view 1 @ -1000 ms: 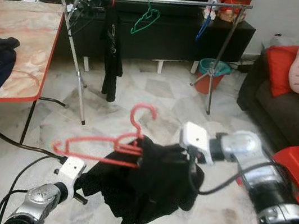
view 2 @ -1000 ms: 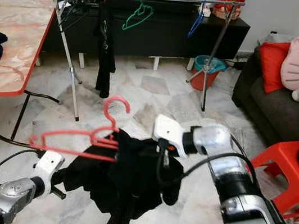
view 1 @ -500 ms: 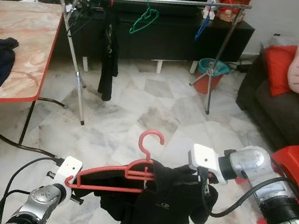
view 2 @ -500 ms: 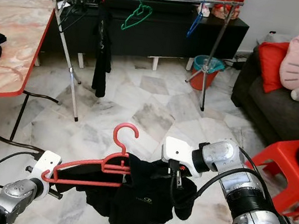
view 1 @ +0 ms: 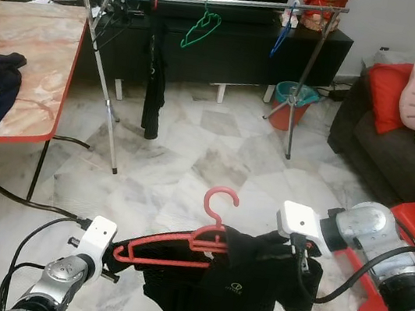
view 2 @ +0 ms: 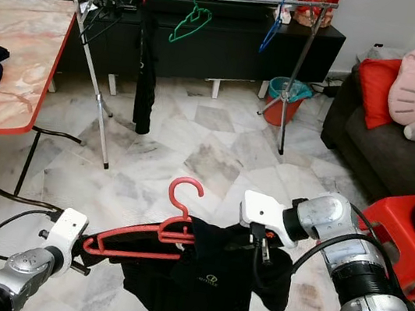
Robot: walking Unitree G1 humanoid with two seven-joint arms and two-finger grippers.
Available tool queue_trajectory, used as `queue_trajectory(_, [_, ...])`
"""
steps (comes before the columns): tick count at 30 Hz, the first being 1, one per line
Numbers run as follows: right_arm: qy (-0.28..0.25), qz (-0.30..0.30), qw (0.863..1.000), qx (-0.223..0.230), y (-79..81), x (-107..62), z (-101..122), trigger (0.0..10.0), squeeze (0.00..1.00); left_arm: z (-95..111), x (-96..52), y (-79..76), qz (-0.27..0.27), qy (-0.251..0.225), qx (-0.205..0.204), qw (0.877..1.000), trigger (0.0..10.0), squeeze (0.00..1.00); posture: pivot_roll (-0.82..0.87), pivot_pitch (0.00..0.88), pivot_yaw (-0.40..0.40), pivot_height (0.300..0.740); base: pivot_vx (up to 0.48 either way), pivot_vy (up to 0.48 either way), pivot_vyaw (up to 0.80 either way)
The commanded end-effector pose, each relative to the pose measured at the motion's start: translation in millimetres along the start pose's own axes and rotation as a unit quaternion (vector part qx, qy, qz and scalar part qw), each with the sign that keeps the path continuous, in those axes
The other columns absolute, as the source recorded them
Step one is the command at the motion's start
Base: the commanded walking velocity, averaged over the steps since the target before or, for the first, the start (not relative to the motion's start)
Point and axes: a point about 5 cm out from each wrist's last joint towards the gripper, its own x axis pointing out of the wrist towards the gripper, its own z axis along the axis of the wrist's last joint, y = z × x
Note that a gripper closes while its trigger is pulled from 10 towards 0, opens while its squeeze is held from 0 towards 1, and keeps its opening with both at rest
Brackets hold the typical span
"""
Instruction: Hang hanger
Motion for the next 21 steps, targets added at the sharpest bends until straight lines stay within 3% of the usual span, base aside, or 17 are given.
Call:
queue_trajectory(1, [0.027, -0.043, 0.999, 0.003, -2.5, -41.1, -8.0, 0.0, 0.00, -29.4, -14.2, 26.1, 0.061, 0.068, -0.018, 0.996, 10.0, 0.00, 0.05, 0.000, -0.015, 0.740, 0.000, 0.000, 0.00])
queue_trajectory(8, [0.131, -0.058, 0.990, -0.014, -1.5, -47.7, -24.2, 0.0, 0.00, -27.4, -13.5, 27.1, 0.064, 0.069, -0.011, 0.995, 10.0, 0.00, 0.05, 0.000, -0.013, 0.740, 0.000, 0.000, 0.00])
queue_trajectory(13, [0.165, -0.070, 0.983, -0.033, -2.7, -40.6, -27.4, 0.0, 0.00, -26.0, -13.4, 28.5, 0.065, 0.069, -0.009, 0.996, 10.0, 0.00, 0.06, 0.000, -0.013, 0.740, 0.000, 0.000, 0.00])
queue_trajectory(17, [0.167, -0.081, 0.982, -0.047, -4.8, -36.5, -25.1, 0.0, 0.00, -25.2, -13.3, 28.6, 0.063, 0.068, -0.007, 0.996, 10.0, 0.00, 0.06, 0.000, -0.013, 0.740, 0.000, 0.000, 0.00])
queue_trajectory(21, [0.100, -0.123, 0.986, -0.043, -12.7, -29.4, -13.3, 0.0, 0.00, -25.8, -12.9, 26.2, 0.052, 0.069, -0.002, 0.996, 10.0, 0.00, 0.06, 0.000, -0.013, 0.740, 0.000, 0.000, 0.00])
